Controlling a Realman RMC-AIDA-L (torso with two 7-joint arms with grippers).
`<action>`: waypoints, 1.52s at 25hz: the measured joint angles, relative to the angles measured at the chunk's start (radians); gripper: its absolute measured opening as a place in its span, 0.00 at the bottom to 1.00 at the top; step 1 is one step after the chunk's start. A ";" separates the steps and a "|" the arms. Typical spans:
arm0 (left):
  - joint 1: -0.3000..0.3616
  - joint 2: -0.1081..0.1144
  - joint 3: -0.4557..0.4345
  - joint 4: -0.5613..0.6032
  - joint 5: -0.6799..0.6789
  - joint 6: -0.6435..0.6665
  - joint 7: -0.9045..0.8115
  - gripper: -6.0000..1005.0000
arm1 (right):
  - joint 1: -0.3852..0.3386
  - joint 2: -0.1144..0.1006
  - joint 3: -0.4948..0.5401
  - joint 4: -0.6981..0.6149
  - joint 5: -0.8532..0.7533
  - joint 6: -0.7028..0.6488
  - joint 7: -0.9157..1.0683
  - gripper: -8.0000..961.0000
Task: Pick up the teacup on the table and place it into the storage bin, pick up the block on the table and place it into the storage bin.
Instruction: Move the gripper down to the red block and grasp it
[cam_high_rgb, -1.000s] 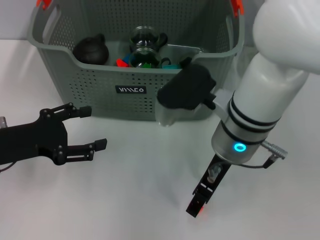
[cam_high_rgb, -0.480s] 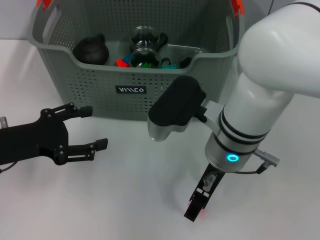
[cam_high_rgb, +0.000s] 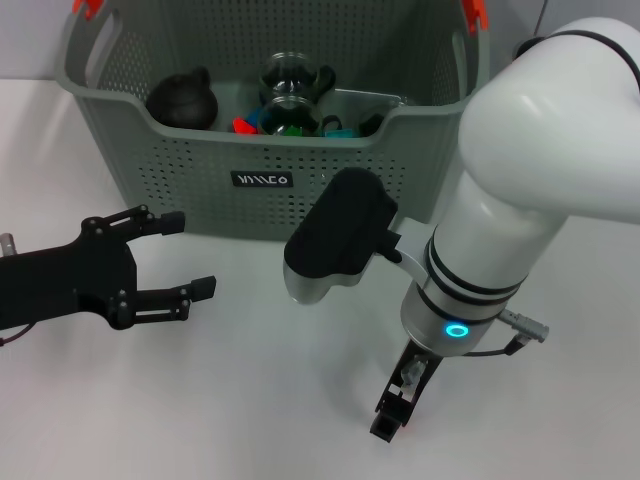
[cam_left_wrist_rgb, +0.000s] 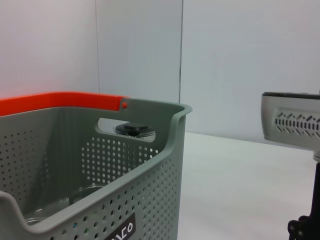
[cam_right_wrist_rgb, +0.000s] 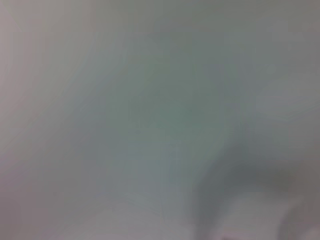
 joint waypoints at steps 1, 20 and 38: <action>0.000 0.000 0.000 0.000 -0.001 0.000 0.000 0.88 | 0.000 0.000 -0.005 0.000 0.000 0.002 0.000 0.76; 0.000 -0.003 0.000 0.000 -0.004 -0.001 -0.002 0.88 | 0.000 0.000 -0.041 -0.007 -0.005 0.002 -0.008 0.58; 0.000 -0.006 0.000 0.000 -0.004 -0.001 -0.002 0.88 | -0.002 0.005 -0.081 -0.004 -0.004 0.020 -0.004 0.37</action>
